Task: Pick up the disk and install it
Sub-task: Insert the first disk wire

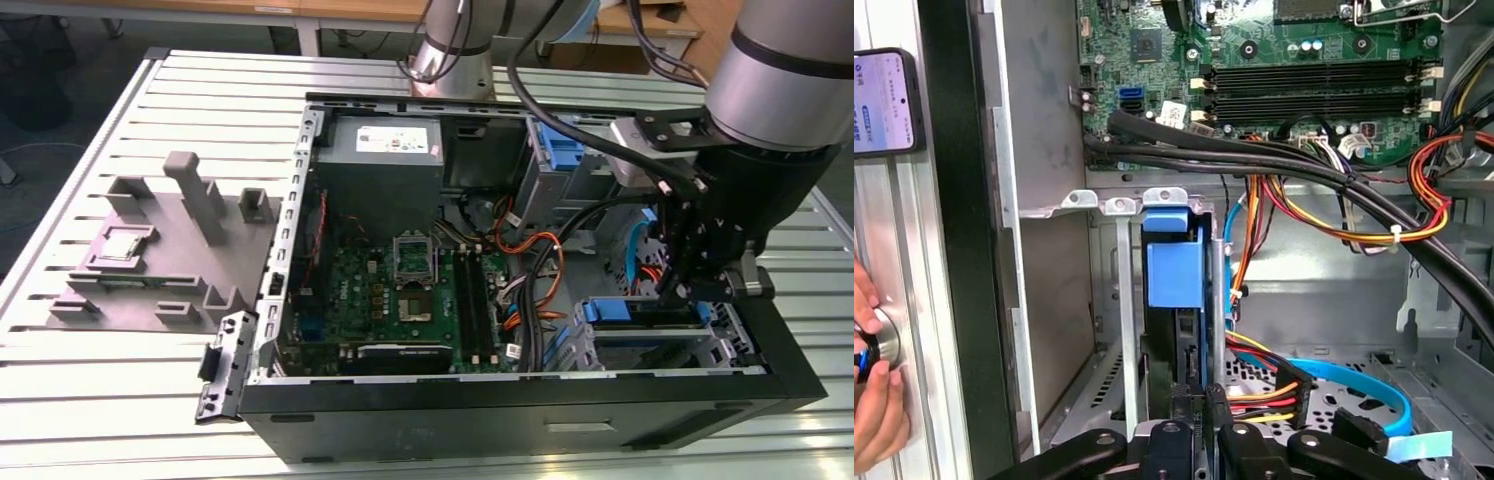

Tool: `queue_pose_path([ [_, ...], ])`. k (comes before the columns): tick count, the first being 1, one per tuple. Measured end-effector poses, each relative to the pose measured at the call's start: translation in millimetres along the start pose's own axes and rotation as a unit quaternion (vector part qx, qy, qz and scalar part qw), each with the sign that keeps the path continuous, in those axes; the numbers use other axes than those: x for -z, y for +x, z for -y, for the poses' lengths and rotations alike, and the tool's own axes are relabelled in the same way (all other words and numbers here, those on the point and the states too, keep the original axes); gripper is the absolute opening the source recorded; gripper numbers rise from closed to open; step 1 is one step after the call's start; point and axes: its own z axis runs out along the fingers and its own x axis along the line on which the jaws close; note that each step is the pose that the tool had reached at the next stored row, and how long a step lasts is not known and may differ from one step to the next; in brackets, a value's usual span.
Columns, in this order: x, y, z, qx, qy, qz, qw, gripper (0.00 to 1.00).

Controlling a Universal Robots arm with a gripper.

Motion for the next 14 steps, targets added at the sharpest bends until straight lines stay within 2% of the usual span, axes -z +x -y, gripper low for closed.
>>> queue_pose_path([
  [9, -2.5, -0.2, -0.3, -0.006, -0.0007, 0.0031, 1.0000, 0.17],
  [14, -2.6, -0.2, -0.3, -0.007, -0.0022, 0.0029, 1.0000, 0.17],
])
